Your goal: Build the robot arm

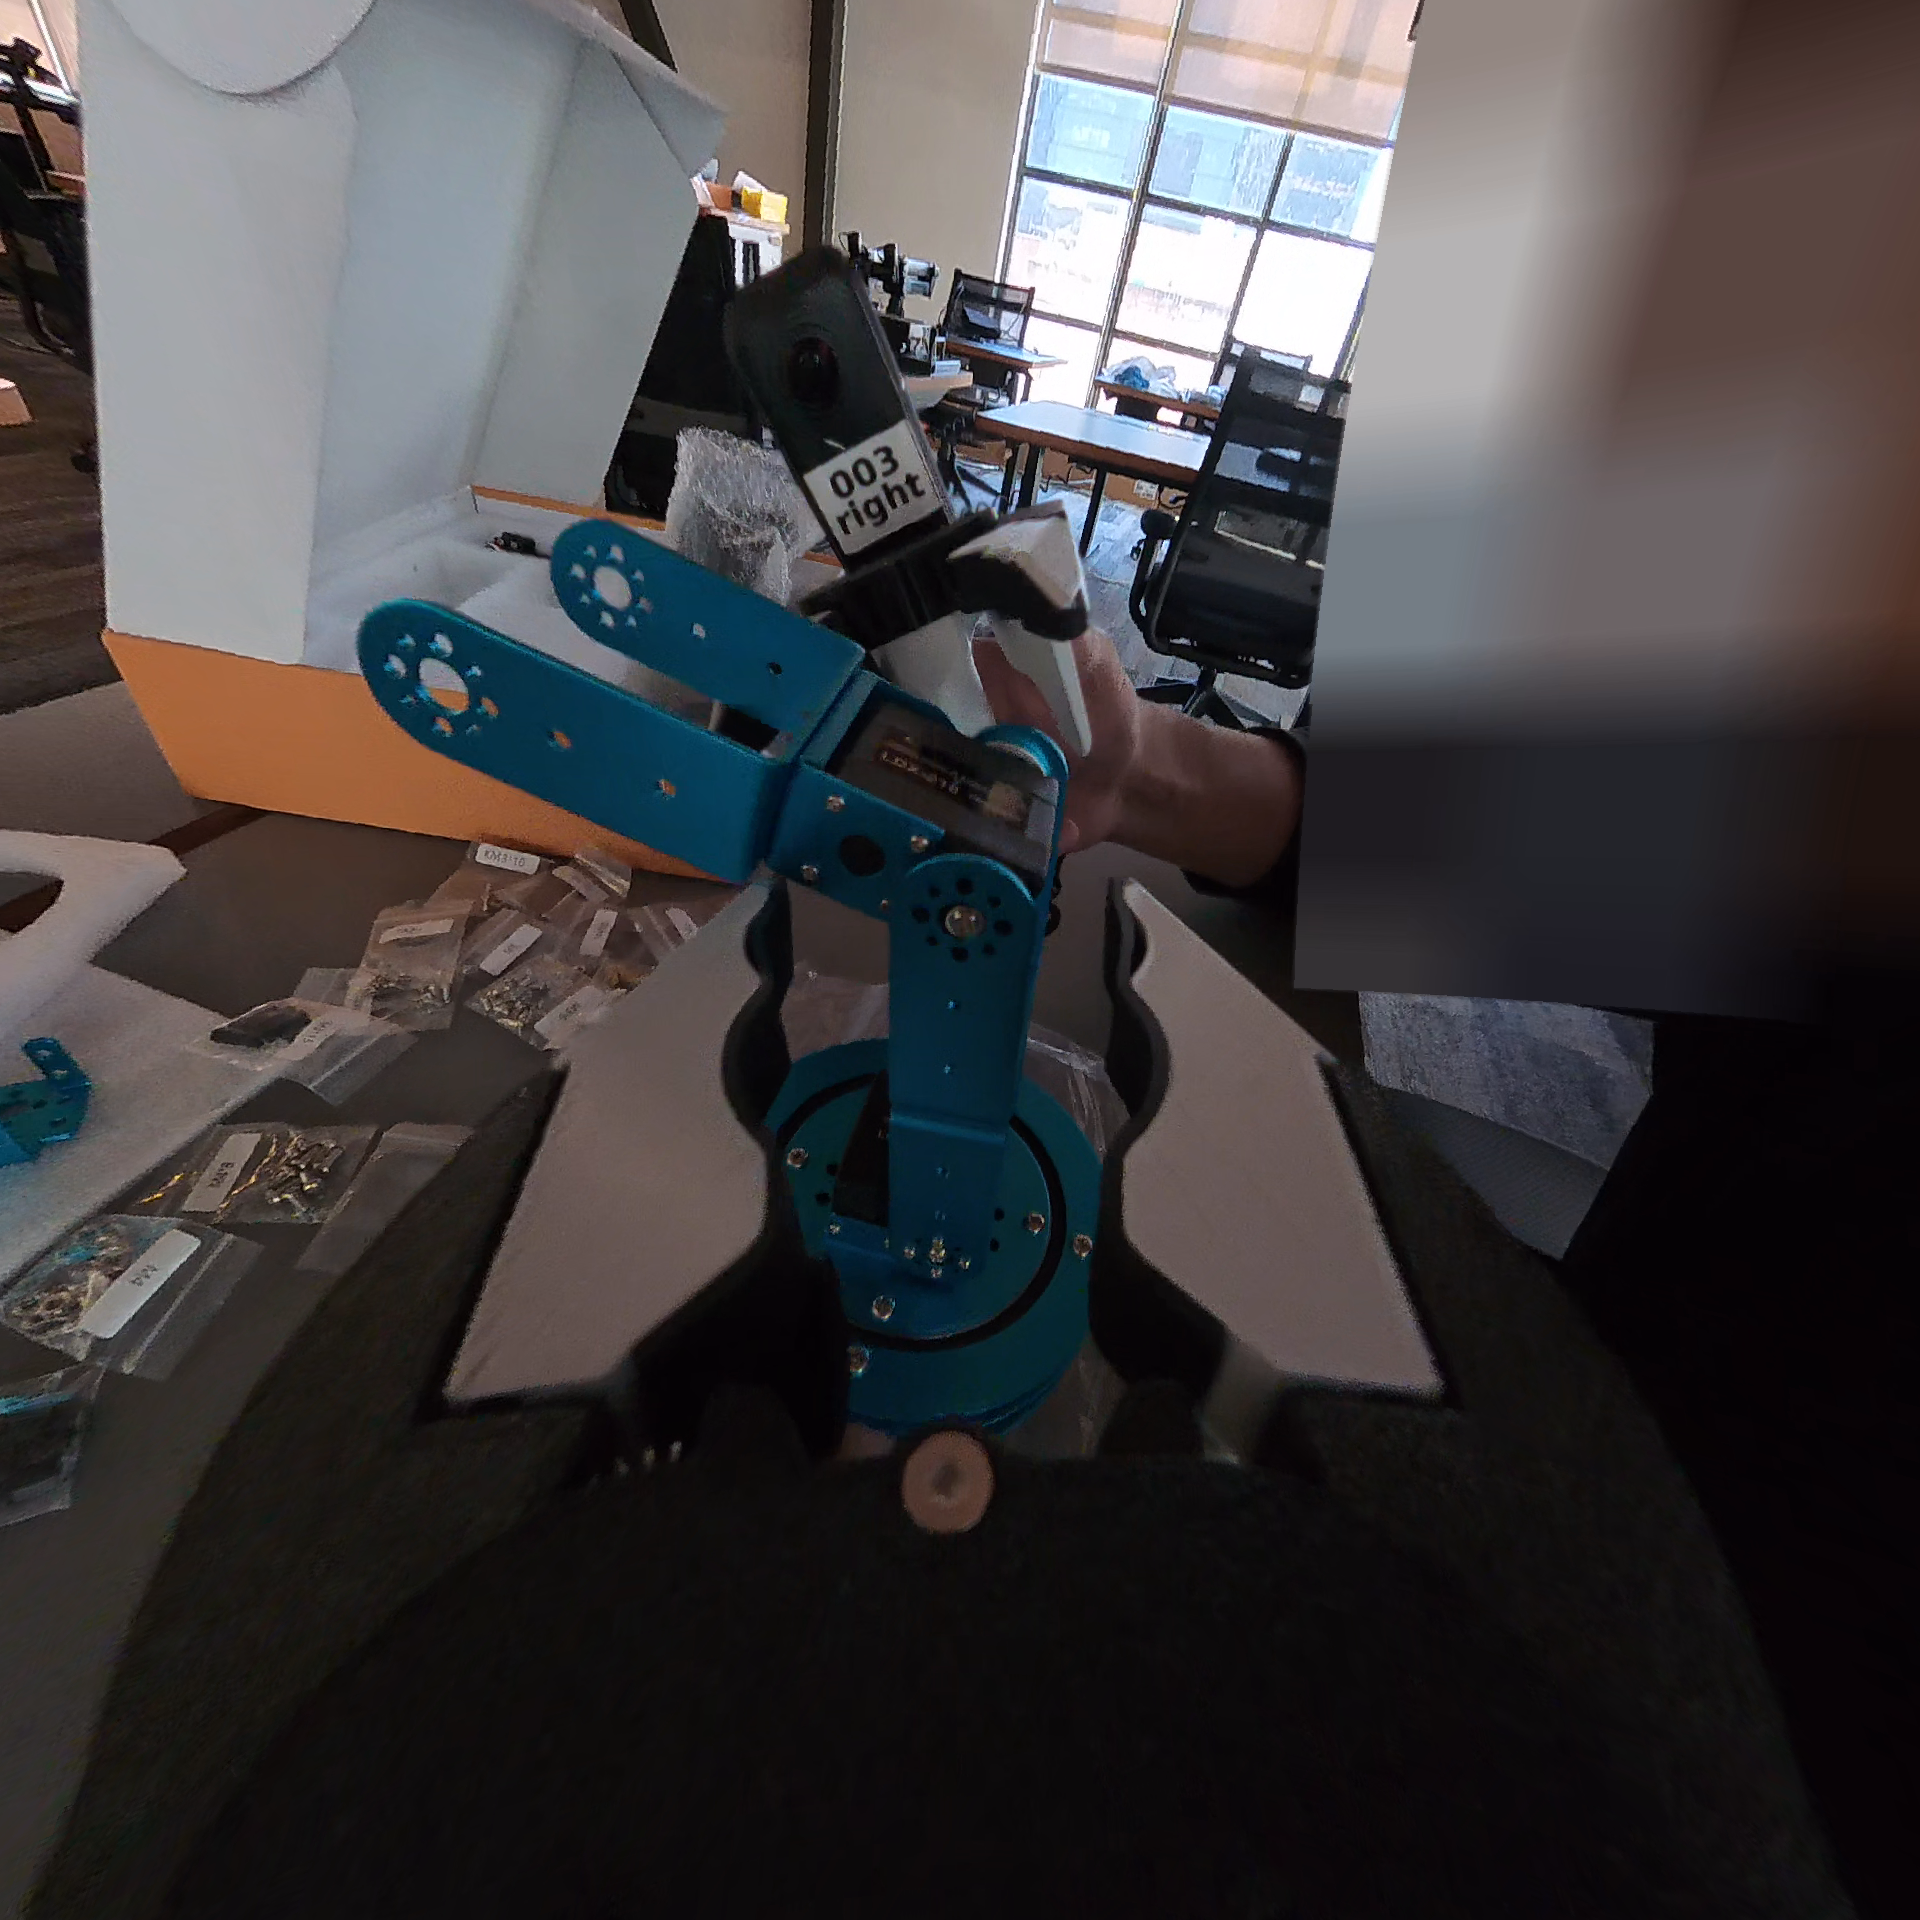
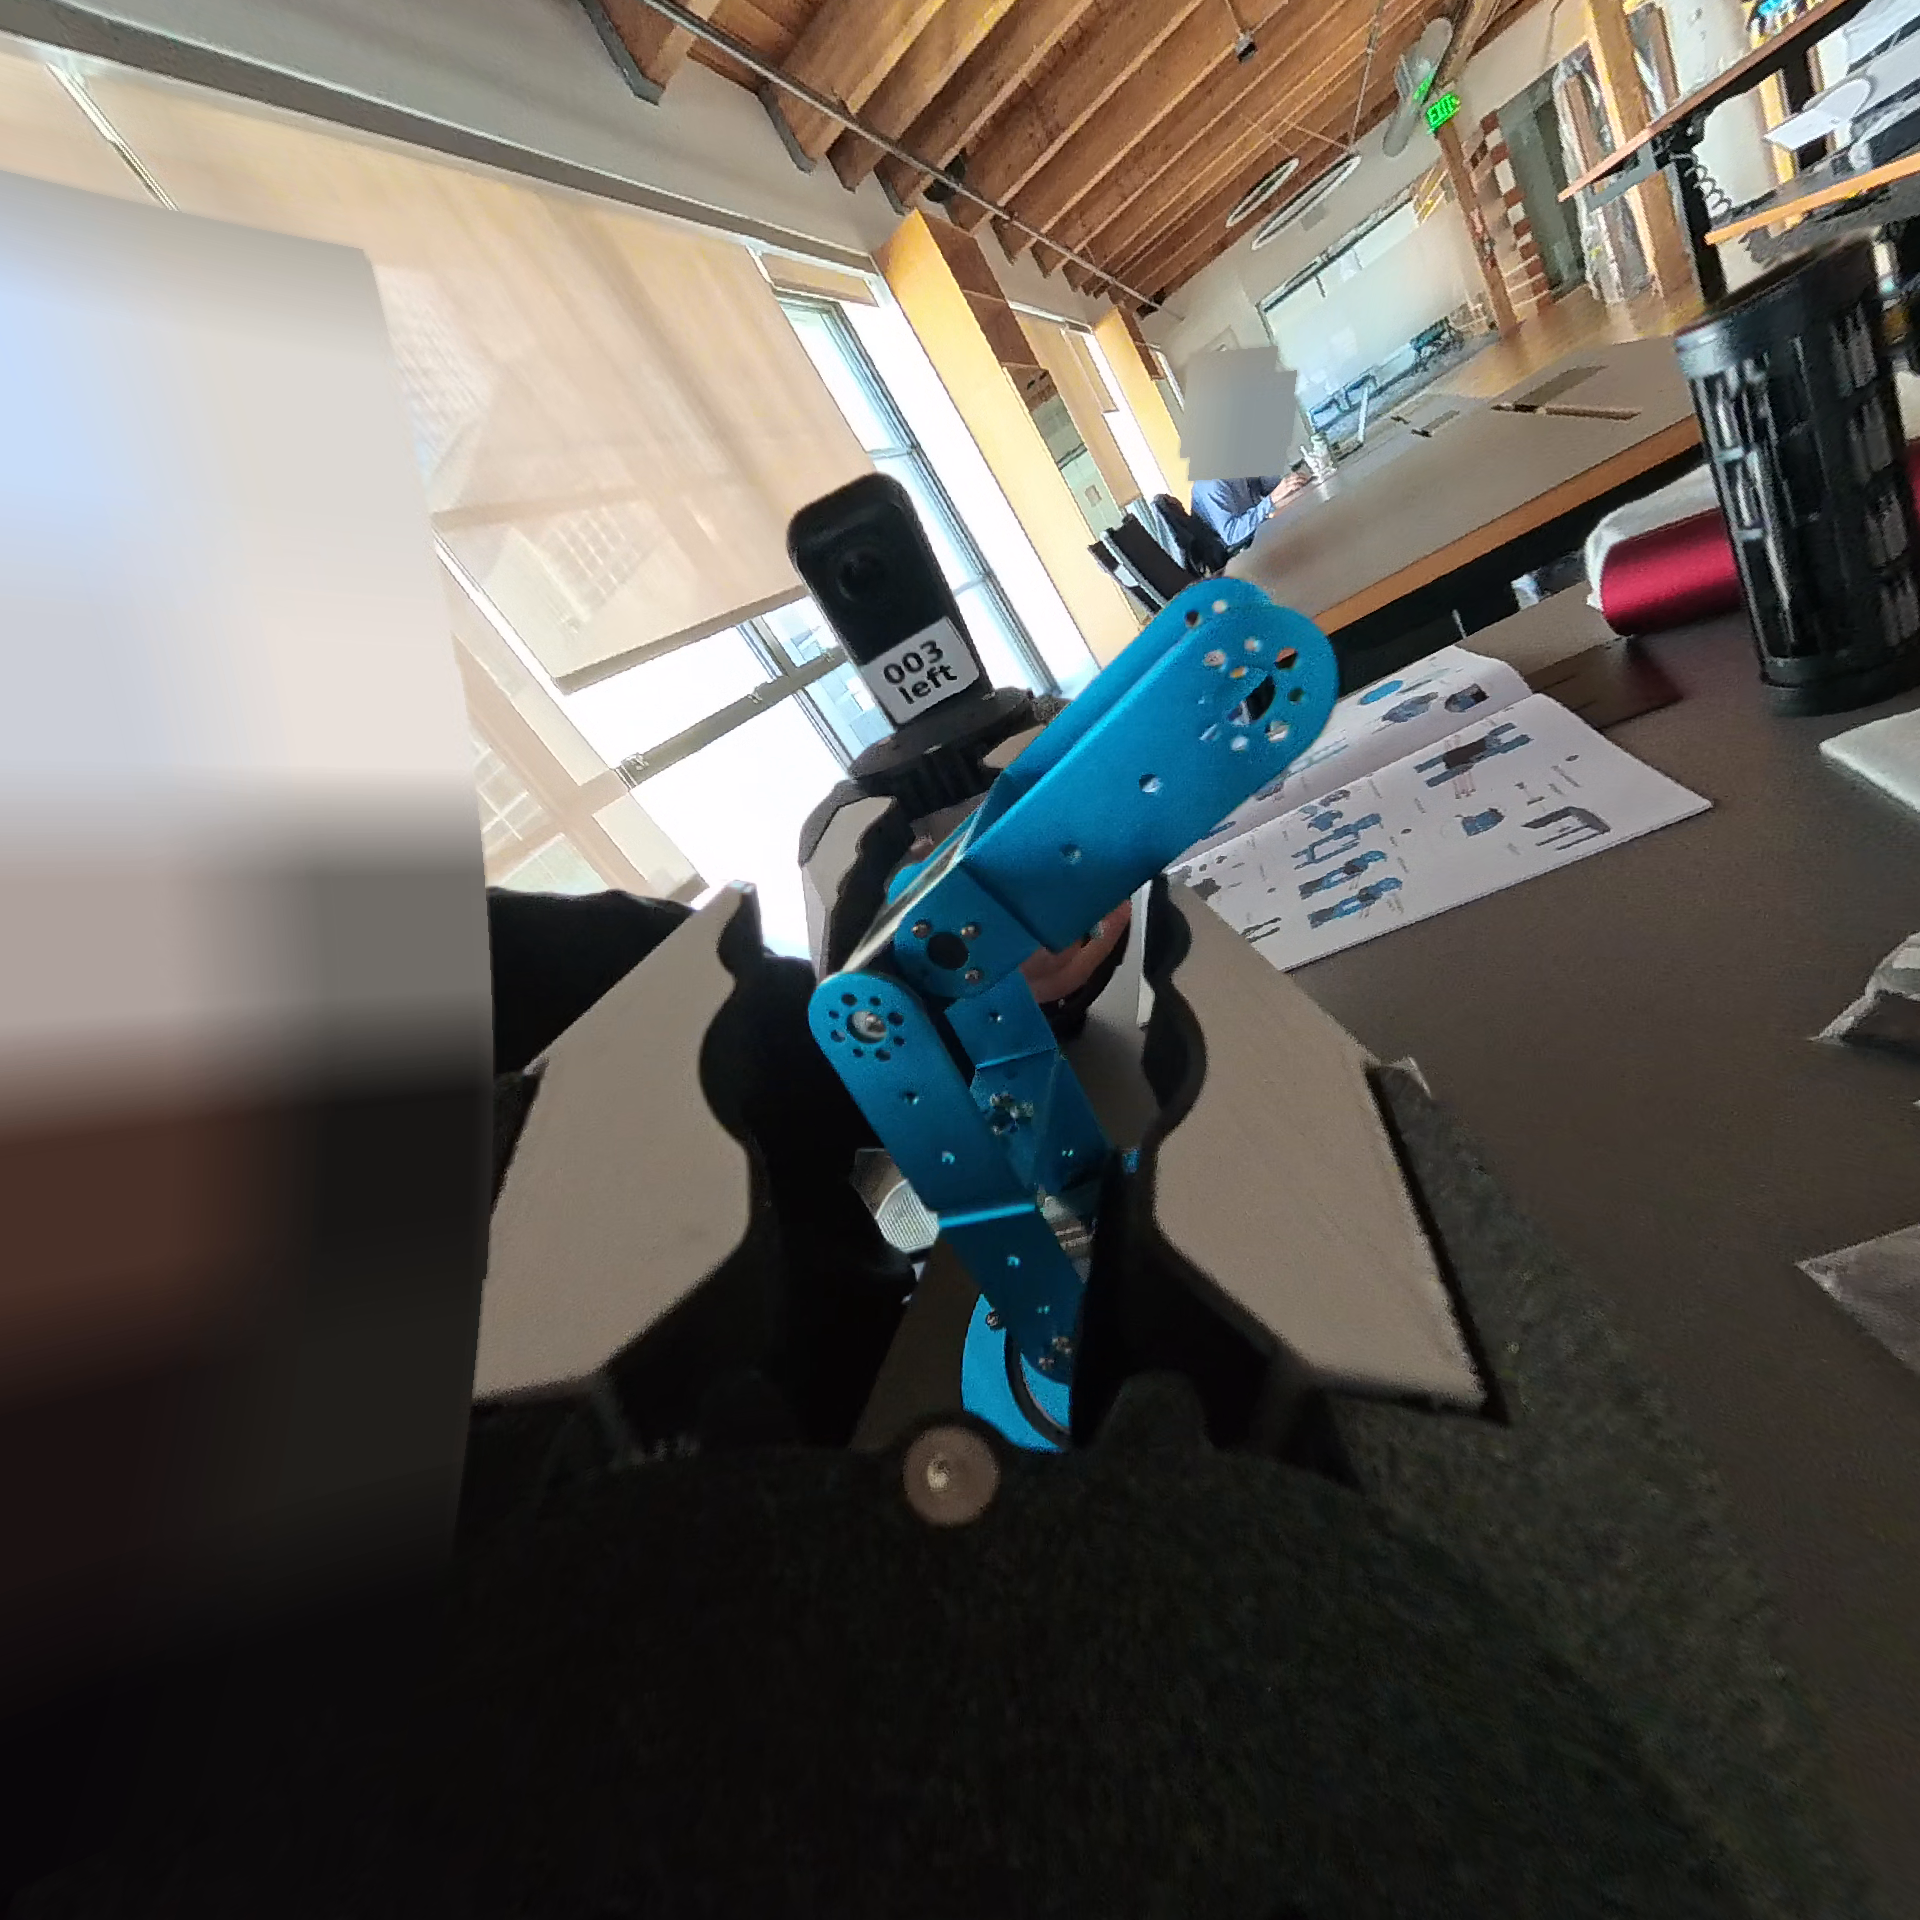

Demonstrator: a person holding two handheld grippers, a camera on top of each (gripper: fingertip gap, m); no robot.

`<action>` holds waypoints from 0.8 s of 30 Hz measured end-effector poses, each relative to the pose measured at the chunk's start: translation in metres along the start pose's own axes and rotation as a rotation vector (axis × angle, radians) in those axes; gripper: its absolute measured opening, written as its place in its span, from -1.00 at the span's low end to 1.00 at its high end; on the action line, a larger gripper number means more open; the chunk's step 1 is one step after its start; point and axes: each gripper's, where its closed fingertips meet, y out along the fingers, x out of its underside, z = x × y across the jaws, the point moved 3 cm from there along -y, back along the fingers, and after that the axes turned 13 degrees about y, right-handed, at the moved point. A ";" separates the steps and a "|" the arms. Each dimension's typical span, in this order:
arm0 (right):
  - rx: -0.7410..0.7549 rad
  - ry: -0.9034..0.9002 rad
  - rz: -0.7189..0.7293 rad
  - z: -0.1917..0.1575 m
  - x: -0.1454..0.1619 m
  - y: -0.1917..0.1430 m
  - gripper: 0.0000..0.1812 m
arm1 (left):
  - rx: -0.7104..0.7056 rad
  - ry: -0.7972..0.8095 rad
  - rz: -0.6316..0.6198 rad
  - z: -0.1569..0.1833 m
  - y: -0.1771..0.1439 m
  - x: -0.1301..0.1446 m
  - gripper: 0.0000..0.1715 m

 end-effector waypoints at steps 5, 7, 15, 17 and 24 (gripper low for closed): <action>0.023 -0.010 -0.007 -0.003 -0.007 0.001 -0.36 | -0.015 -0.021 0.006 -0.001 0.001 -0.004 -0.40; 0.044 -0.013 -0.006 -0.002 -0.010 0.001 -0.44 | -0.016 -0.029 0.004 -0.001 0.003 -0.006 -0.41; 0.054 -0.081 -0.012 -0.018 -0.015 0.005 -0.52 | -0.024 -0.034 0.003 -0.002 0.007 -0.009 -0.57; 0.059 -0.111 -0.019 -0.023 -0.014 0.006 -0.50 | -0.025 -0.010 0.003 -0.001 0.007 -0.009 -0.59; 0.027 -0.217 -0.065 -0.043 -0.008 0.009 -0.53 | -0.037 0.083 0.012 0.003 0.008 -0.006 -0.66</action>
